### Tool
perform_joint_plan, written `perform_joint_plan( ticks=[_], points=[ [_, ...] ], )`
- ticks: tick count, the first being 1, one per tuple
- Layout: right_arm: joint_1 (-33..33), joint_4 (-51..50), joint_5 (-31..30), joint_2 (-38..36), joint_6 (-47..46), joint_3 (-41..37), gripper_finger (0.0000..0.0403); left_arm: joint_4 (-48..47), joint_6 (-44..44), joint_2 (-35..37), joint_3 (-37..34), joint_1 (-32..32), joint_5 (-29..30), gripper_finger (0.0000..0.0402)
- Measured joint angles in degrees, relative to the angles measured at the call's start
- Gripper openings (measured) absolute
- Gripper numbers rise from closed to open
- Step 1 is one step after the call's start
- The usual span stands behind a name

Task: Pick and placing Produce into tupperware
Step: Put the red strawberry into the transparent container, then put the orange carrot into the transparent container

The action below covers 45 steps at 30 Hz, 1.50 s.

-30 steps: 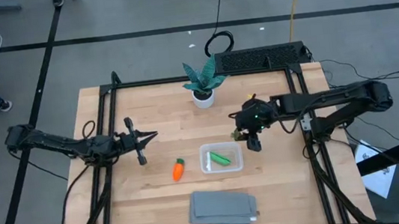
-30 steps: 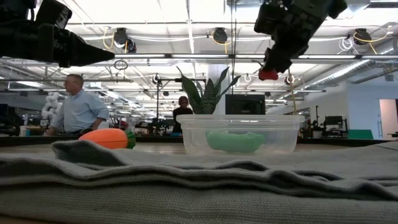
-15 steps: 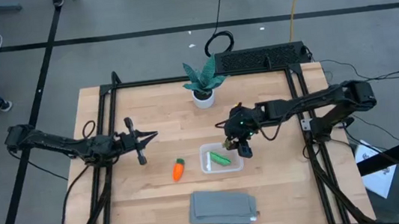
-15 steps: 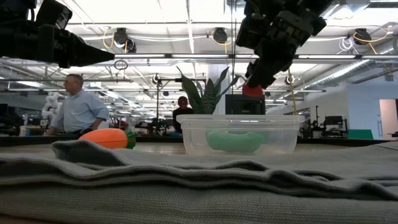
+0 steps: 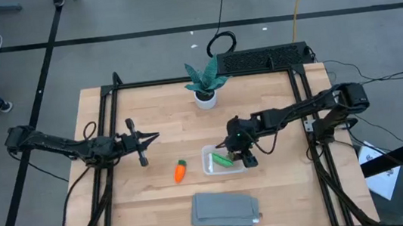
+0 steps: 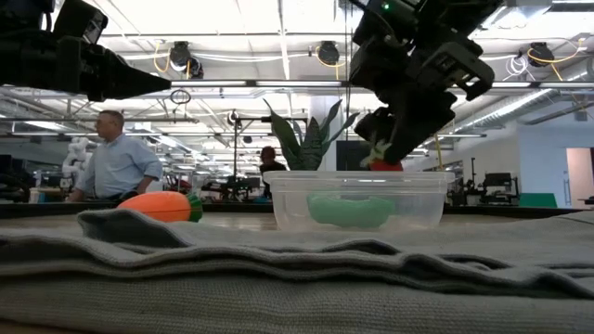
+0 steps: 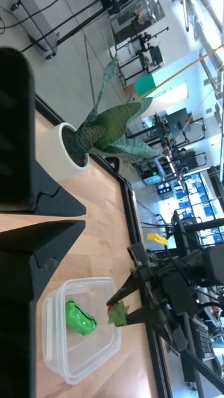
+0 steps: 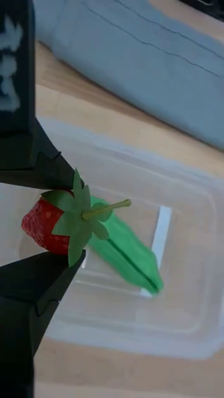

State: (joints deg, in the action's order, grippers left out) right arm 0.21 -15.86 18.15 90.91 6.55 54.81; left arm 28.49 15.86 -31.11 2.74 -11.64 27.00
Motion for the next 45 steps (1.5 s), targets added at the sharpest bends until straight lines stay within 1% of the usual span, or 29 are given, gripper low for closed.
perform_joint_plan(
  ticks=[4, 13, 16, 22, 32, 39, 42, 45],
  points=[
    [0.7, -0.2, -0.1, 0.1, 1.1, 0.0, 0.0142, 0.0, 0.0, 0.0, 0.0, 0.0, 0.0, 0.0026],
    [1.4, 0.5, -0.2, 5.1, -1.0, 0.0, 0.0142, -0.1, 0.0, 0.0, 0.0, 0.0, 0.0, 0.0026],
    [1.4, 0.5, -0.3, 5.7, -1.7, 0.0, 0.0142, -0.1, 0.0, 0.0, 0.0, 0.0, 0.0, 0.0026],
    [1.4, 1.2, -0.3, 5.8, -1.8, 0.0, 0.0143, -0.4, 0.0, 0.0, 0.0, 0.0, 0.0, 0.0026],
    [1.3, 1.1, -0.2, 5.8, -3.9, 0.0, 0.0175, -0.4, 0.0, 0.0, 0.0, 0.0, 0.0, 0.0026],
    [1.3, 1.0, -0.1, 5.8, -4.4, 0.0, 0.0184, -0.4, -0.1, 0.0, 0.0, 0.0, 0.0, 0.0026],
    [0.9, 0.6, -0.3, 4.4, -5.0, 0.0, 0.0185, -0.4, -0.2, 0.0, 0.0, 0.0, 0.0, 0.0026],
    [0.2, 0.4, -0.5, 1.4, -5.7, 0.0, 0.0185, -0.5, -0.3, 0.0, 0.0, 0.0, 0.0, 0.0026]
  ],
)
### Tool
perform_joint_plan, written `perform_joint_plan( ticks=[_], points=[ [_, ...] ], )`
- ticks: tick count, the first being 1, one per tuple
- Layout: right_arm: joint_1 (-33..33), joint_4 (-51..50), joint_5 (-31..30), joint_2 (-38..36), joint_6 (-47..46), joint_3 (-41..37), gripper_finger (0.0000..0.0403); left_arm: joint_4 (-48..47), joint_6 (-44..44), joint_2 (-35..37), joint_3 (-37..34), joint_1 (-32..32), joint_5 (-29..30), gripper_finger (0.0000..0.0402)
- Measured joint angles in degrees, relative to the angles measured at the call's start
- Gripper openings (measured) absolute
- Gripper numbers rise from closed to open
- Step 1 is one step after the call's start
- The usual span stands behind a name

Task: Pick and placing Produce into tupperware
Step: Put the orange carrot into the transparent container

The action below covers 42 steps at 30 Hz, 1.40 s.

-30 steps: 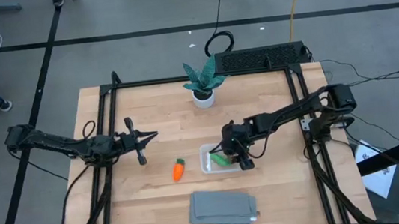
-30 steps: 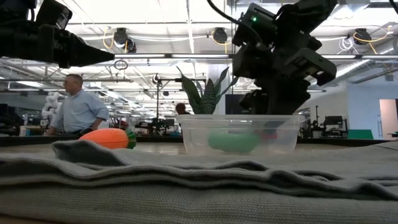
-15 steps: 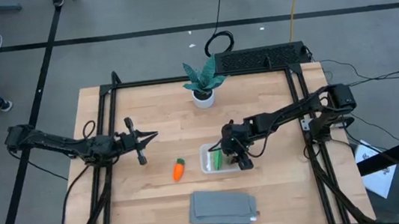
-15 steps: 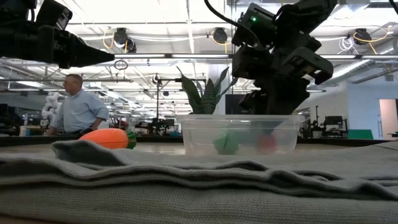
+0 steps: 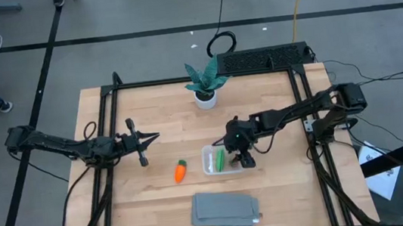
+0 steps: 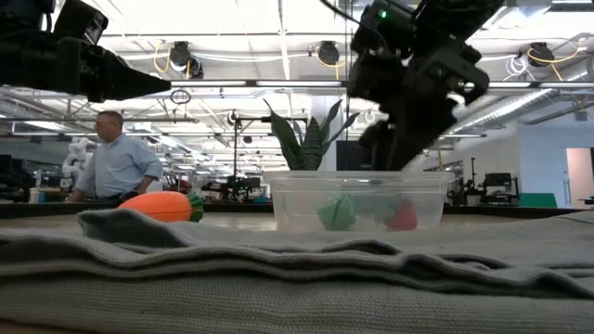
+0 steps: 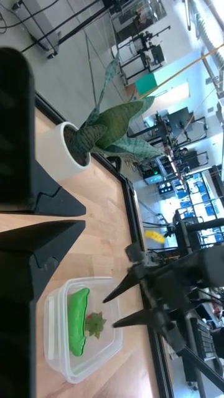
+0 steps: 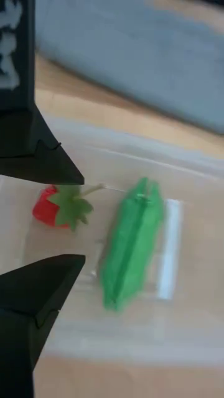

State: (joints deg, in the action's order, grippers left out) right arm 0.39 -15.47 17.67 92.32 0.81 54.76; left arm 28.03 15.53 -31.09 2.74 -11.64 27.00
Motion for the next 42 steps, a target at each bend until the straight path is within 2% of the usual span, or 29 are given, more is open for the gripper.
perform_joint_plan(
  ticks=[4, 7, 10, 15, 17, 27, 32, 38, 42],
  points=[
    [-0.4, 0.1, -3.1, -4.4, -0.1, 0.0, 0.0184, 0.0, -0.5, 0.0, 0.0, 0.0, 0.0, 0.0026],
    [-0.5, -0.6, -4.0, -7.1, 1.3, 0.0, 0.0167, 0.0, -0.6, 0.0, 0.0, 0.0, 0.0, 0.0026],
    [-0.4, -0.9, -4.0, -8.8, 2.7, 0.0, 0.0127, 0.0, -0.6, 0.0, 0.0, 0.0, 0.0, 0.0026],
    [-0.8, -0.3, -4.1, -10.7, 2.9, 0.0, 0.0028, 0.0, -0.6, 0.0, 0.0, 0.0, 0.0, 0.0026],
    [-1.1, 0.7, -4.1, -11.6, 3.0, 0.0, 0.0008, 0.0, -0.6, 0.0, 0.0, 0.0, 0.0, 0.0026],
    [-4.4, 4.7, -4.6, -20.6, 0.6, -2.2, 0.0001, 0.0, -0.7, 0.0, 0.0, 0.0, 0.0, 0.0026],
    [-5.9, 17.2, -4.1, -27.3, -5.4, -9.2, 0.0, 0.0, -1.1, 0.0, 0.0, 0.0, 0.0, 0.0026],
    [-8.8, 19.0, -4.4, -36.9, -6.5, -16.1, 0.0, -0.1, -1.0, 0.0, 0.0, 0.0, 0.0, 0.0026],
    [-10.6, 23.2, -4.6, -42.9, -10.4, -21.8, 0.0, -0.1, -1.0, 0.0, 0.0, 0.0, 0.0, 0.0026]
  ],
)
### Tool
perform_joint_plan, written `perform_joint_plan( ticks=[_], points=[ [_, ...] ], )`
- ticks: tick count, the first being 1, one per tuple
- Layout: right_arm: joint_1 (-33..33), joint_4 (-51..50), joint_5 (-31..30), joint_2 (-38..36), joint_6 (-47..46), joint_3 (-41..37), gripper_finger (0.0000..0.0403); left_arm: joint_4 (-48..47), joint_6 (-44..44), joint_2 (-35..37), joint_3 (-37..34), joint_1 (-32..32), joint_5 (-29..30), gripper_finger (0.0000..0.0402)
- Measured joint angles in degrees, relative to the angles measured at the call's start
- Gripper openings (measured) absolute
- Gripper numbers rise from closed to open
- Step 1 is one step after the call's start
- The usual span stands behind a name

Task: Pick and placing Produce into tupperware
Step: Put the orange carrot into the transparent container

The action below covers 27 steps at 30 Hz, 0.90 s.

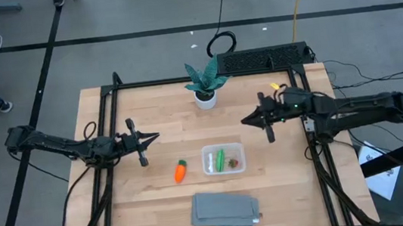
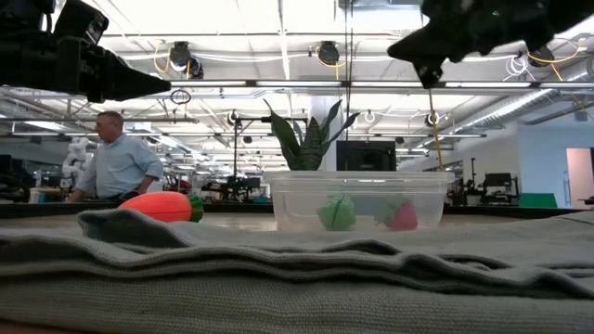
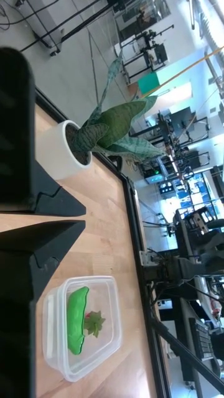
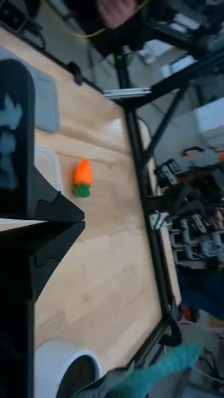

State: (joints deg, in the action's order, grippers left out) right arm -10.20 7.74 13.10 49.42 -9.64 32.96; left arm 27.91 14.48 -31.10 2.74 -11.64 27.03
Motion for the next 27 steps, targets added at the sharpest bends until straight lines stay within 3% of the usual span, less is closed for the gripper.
perform_joint_plan(
  ticks=[8, 15, 21, 27],
  points=[
    [0.4, 1.7, -7.2, -9.9, -3.6, -9.6, 0.0, 0.0, 0.0, 0.0, 0.0, 0.0, 0.0, 0.0026],
    [3.5, 8.1, -7.0, -18.3, -2.3, -17.3, 0.0, -0.6, 0.0, 0.0, 0.0, 0.0, 0.0, 0.0026],
    [4.1, 10.1, 0.4, -22.3, -3.2, -21.0, 0.0, -0.9, 0.0, 0.0, 0.0, 0.0, 0.0, 0.0026],
    [4.0, 11.0, -4.6, -22.9, -3.2, -22.8, 0.0, -0.8, 0.2, 0.0, 0.0, 0.0, 0.0, 0.0026]
  ],
)
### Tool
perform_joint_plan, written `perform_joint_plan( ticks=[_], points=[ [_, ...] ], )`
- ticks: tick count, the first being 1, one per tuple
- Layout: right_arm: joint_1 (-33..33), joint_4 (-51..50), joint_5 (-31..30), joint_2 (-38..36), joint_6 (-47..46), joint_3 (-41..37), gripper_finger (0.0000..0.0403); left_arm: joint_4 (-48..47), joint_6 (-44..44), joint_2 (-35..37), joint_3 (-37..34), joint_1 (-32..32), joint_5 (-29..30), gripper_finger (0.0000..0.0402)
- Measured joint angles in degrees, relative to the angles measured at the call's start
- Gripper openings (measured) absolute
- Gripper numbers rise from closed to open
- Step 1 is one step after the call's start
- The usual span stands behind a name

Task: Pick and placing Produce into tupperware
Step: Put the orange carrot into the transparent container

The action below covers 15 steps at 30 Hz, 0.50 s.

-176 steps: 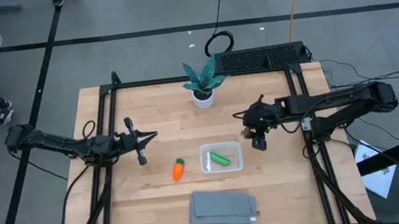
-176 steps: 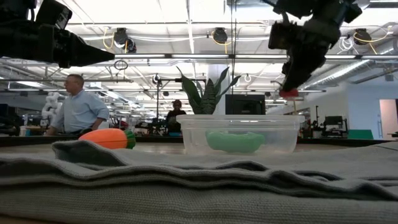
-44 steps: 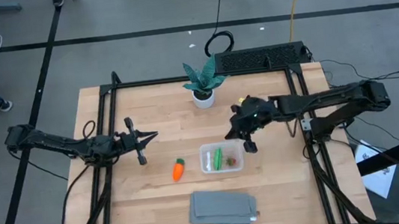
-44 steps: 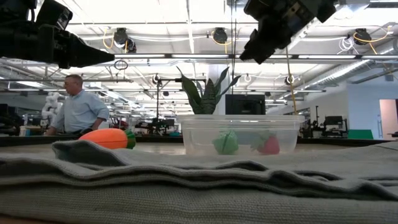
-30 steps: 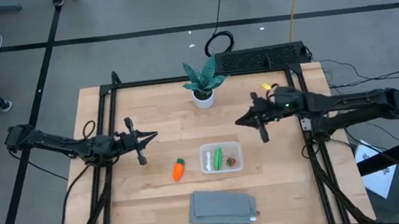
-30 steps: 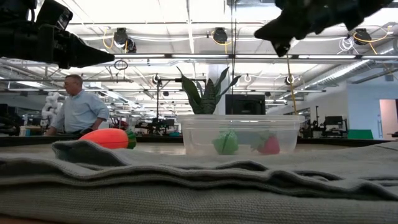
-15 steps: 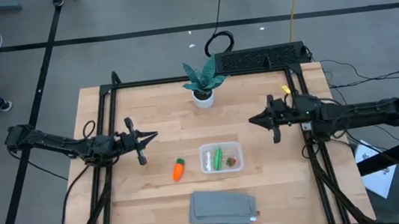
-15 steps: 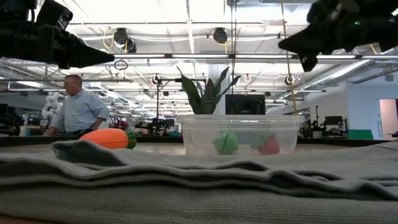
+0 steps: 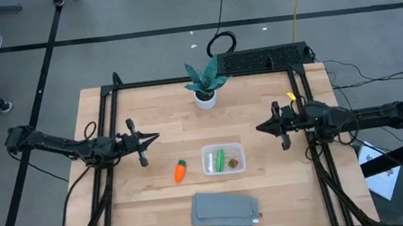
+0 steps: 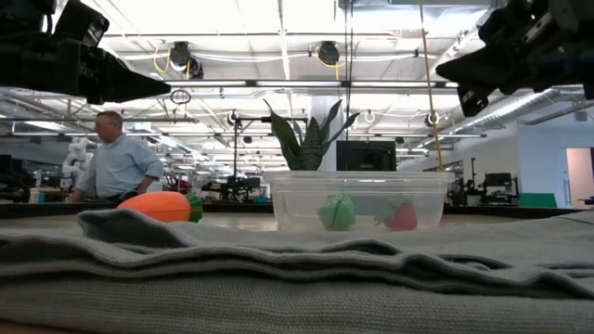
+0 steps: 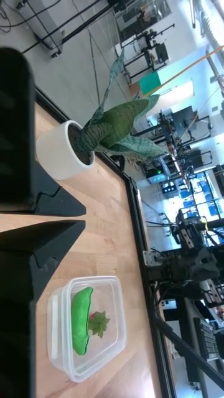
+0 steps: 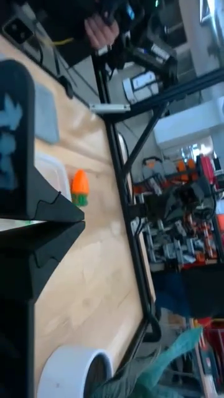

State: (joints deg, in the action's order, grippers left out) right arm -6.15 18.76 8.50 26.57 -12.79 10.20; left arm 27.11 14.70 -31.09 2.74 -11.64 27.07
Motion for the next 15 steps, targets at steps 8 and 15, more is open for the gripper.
perform_joint_plan(
  ticks=[8, 15],
  points=[
    [0.0, 6.8, -0.8, 0.0, 1.1, -4.4, 0.0, 0.0, -0.2, 0.0, 0.0, 0.0, 0.0, 0.0026],
    [0.0, 12.3, 0.3, -0.1, 1.5, -7.1, 0.0, 0.0, 0.2, 0.0, 0.0, 0.0, 0.0, 0.0026]
  ],
)
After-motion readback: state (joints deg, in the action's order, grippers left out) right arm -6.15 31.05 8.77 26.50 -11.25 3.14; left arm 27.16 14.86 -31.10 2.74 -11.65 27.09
